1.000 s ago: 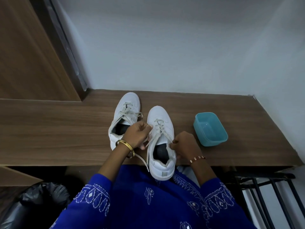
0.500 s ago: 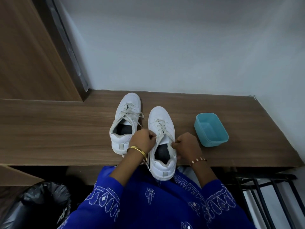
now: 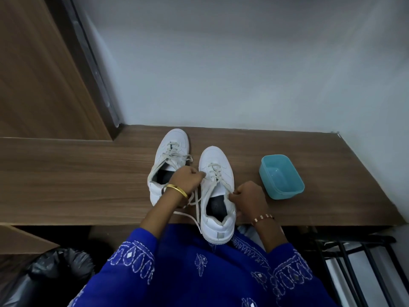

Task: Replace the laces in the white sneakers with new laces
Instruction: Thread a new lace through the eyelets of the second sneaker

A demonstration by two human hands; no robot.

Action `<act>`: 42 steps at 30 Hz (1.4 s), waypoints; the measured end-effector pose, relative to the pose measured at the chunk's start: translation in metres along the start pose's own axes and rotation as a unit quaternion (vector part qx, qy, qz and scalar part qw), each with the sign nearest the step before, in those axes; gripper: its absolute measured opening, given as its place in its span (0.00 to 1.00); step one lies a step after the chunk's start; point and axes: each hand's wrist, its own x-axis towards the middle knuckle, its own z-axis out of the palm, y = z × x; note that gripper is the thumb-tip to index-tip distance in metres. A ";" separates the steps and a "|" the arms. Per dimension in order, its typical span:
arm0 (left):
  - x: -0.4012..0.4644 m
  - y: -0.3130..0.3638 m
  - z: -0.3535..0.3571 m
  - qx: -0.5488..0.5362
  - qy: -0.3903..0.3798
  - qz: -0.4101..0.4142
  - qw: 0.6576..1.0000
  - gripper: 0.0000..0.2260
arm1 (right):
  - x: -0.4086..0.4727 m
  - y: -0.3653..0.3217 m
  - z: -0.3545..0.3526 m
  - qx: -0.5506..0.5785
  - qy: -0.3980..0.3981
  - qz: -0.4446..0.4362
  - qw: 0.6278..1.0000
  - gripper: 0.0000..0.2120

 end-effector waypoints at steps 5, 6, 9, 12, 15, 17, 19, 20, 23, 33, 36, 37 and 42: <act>-0.006 0.016 -0.032 -0.129 -0.046 0.001 0.991 0.14 | -0.005 -0.004 -0.003 0.006 -0.001 -0.009 1.000 0.14; -0.006 0.018 -0.037 -0.164 -0.061 -0.001 0.985 0.14 | -0.009 -0.007 -0.005 0.027 0.045 -0.020 0.998 0.14; -0.007 0.022 -0.044 -0.271 -0.106 -0.011 0.957 0.12 | -0.024 -0.028 -0.014 0.106 0.145 -0.097 0.979 0.11; -0.007 0.025 -0.043 -0.360 -0.141 -0.026 0.922 0.11 | -0.029 -0.050 -0.013 0.191 0.044 -0.150 0.969 0.07; -0.009 0.027 -0.042 -0.415 -0.155 -0.042 0.896 0.10 | -0.032 -0.058 -0.005 0.309 -0.067 -0.143 0.938 0.06; -0.008 0.024 -0.043 -0.433 -0.136 -0.057 0.889 0.10 | -0.033 -0.056 -0.005 0.365 -0.117 -0.130 0.914 0.06; -0.007 0.019 -0.046 -0.475 -0.122 -0.082 0.867 0.11 | -0.033 -0.053 -0.012 0.463 -0.175 -0.085 0.865 0.10; -0.005 0.016 -0.047 -0.503 -0.114 -0.099 0.851 0.11 | -0.032 -0.050 -0.017 0.511 -0.204 -0.066 0.833 0.11; -0.001 0.006 -0.048 -0.571 -0.087 -0.151 0.802 0.12 | -0.028 -0.038 -0.037 0.593 -0.252 -0.059 0.762 0.14; 0.001 -0.012 -0.028 0.035 0.157 0.027 0.987 0.13 | -0.026 -0.035 -0.079 0.399 -0.029 -0.073 0.914 0.09; -0.020 0.003 -0.013 -0.054 0.177 0.161 0.969 0.12 | -0.025 -0.048 -0.067 0.302 0.017 -0.095 0.948 0.08; -0.024 0.006 -0.008 -0.099 0.138 0.182 0.969 0.13 | -0.024 -0.052 -0.061 0.278 0.042 -0.102 0.954 0.08; -0.028 0.002 0.009 -0.085 0.082 0.259 0.959 0.06 | -0.026 -0.051 -0.047 0.257 0.101 -0.104 0.955 0.08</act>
